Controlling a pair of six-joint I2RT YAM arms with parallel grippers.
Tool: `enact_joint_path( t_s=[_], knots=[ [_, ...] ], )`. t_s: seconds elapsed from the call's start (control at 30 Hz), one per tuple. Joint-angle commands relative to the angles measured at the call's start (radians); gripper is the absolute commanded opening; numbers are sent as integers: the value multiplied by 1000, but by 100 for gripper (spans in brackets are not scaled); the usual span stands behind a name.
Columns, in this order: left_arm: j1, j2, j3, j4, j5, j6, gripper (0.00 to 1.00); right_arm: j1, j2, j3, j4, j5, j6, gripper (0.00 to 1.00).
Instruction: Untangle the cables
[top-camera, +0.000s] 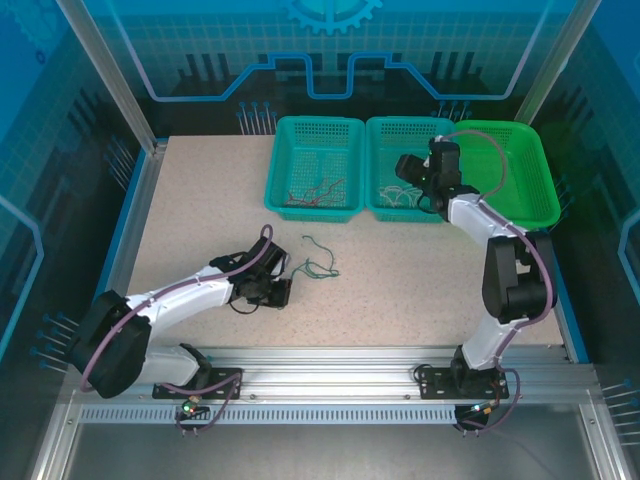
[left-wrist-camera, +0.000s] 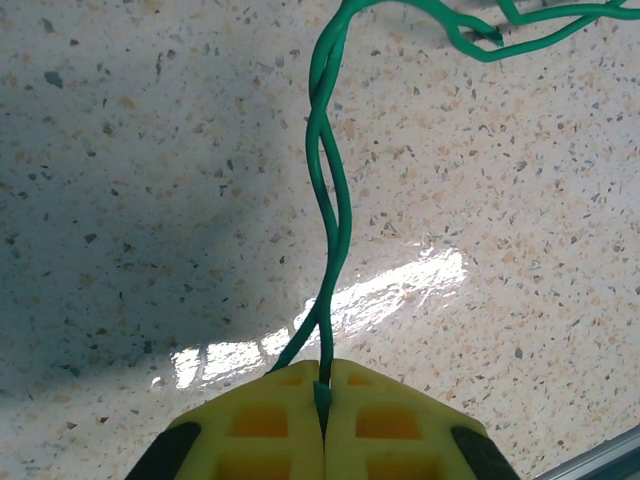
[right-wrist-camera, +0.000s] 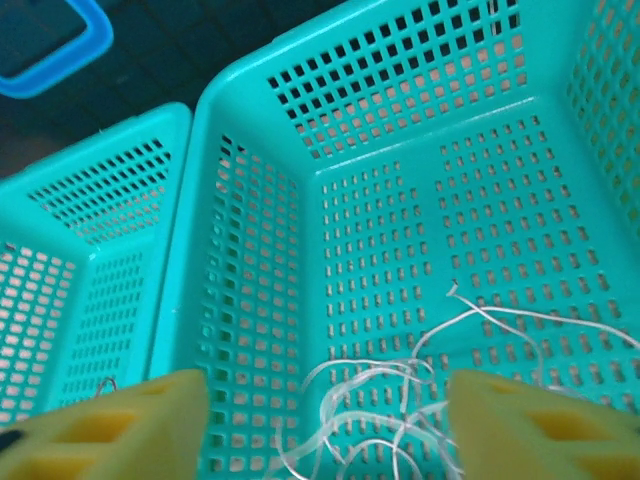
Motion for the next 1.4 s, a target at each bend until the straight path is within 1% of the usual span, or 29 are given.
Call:
enact_joint_path(
  t_s=[0.0,0.07,0.17,0.27,0.37,0.47,0.57,0.7,0.8,0.9,0.93,1.0,1.07,1.1,1.2,1.27,1.3,1.37],
  knots=[
    [7,-38,20,13,5,20,0,-11,-53,39,-81,-69,25,78],
    [6,-46,14,23,9,22,0,-11,-101,15,-94,-112,31,81],
    [6,-53,7,34,8,27,0,20,-193,-44,-126,-179,31,81],
    [7,-54,3,56,14,29,0,93,-294,-125,-148,-240,25,80],
    [6,-47,6,70,24,30,0,193,-375,-199,-190,-251,0,79],
    [8,-37,10,89,47,39,0,308,-403,-267,-209,-241,-43,77],
    [7,-26,19,95,68,52,0,383,-371,-329,-210,-222,-51,75],
    [7,-22,25,95,84,58,0,455,-261,-334,-232,-159,-32,72],
    [5,-20,23,98,95,60,0,485,-182,-360,-169,-159,8,71],
    [5,-23,21,95,103,60,0,505,-102,-345,-145,-118,39,68],
    [4,-27,20,94,104,60,0,508,-77,-317,-143,-104,52,65],
    [4,-36,18,88,106,61,0,513,-24,-291,-133,-99,77,55],
    [4,-49,15,82,105,63,0,522,15,-272,-125,-93,89,48],
    [4,-57,13,81,106,64,0,527,32,-264,-119,-91,90,43],
    [3,-82,-2,72,105,67,0,538,60,-236,-134,-83,91,20],
    [4,-103,-13,60,93,66,0,539,44,-239,-140,-67,89,5],
    [4,-113,-19,49,79,64,0,537,22,-247,-148,-44,91,0],
    [4,-126,-26,15,33,49,0,537,-29,-265,-179,14,92,0]
  ],
)
